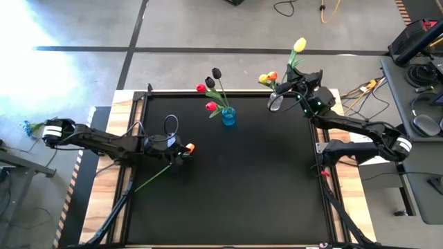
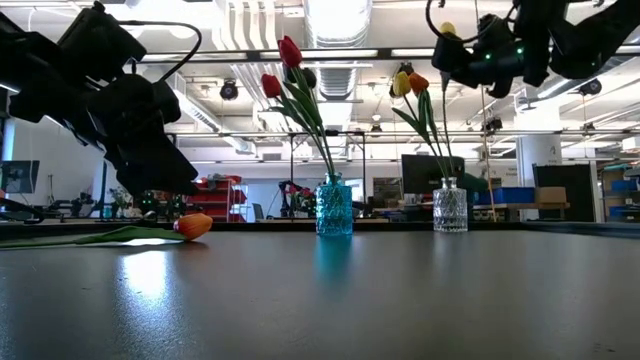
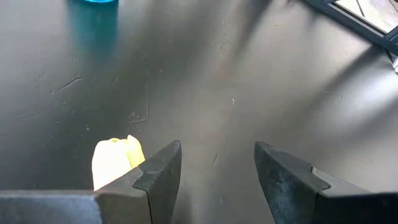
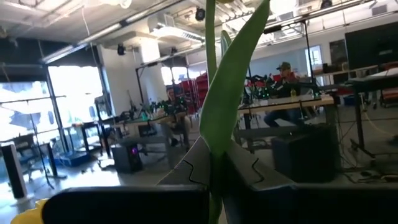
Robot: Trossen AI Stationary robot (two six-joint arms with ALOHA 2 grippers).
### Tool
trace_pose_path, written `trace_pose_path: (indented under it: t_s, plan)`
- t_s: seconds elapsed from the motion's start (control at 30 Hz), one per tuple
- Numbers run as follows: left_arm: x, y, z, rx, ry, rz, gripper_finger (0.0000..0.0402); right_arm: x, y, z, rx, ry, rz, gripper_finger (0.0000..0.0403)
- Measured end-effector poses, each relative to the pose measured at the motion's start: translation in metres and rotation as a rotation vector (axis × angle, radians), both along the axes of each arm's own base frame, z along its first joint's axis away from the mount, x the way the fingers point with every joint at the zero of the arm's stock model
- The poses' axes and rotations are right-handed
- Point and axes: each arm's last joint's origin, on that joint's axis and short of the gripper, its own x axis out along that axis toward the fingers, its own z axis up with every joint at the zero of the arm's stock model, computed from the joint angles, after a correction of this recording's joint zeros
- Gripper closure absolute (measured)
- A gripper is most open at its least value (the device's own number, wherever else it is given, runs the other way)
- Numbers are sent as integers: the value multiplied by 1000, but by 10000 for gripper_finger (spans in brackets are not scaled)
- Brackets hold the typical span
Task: Sort flowers into vase by color
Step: Put the yellow flower into the transparent vase
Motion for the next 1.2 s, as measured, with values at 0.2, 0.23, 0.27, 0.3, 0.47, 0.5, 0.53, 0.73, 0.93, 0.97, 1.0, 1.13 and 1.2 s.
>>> trace_pose_path:
  t_s: [0.2,0.23,0.27,0.3,0.47,0.5,0.53,0.73,0.93,0.97,1.0,1.13,1.2]
  plan:
    - [0,0,0,-4,0,3,214,-2,1,-9,-3,-16,-21,394]
    - [0,0,0,-5,-1,2,214,-2,1,-9,-6,-19,-21,394]
    - [0,0,0,-4,-1,2,214,-1,0,-10,-6,-20,-21,394]
    - [0,0,0,-5,0,2,214,-1,0,-11,-3,-18,-20,394]
    - [0,0,0,-11,-2,6,214,2,-3,-14,-15,-28,-13,394]
    - [0,0,0,-14,-2,8,214,3,-3,-14,-15,-28,-13,394]
    - [0,0,0,-17,-2,9,214,4,-4,-15,-17,-29,-13,394]
    - [0,0,0,-19,-3,11,214,7,-7,-21,-9,-20,-13,394]
    - [0,0,0,-21,-4,12,214,11,-10,-28,-3,33,-22,394]
    - [0,0,0,-21,-5,12,214,12,-11,-30,-6,53,-27,394]
    - [0,0,0,-21,-6,12,214,13,-12,-31,-6,69,-30,393]
    - [0,0,1,-21,-12,12,214,15,-14,-37,-2,123,-40,381]
    - [0,0,1,-25,-12,14,214,15,-14,-38,1,139,-42,373]
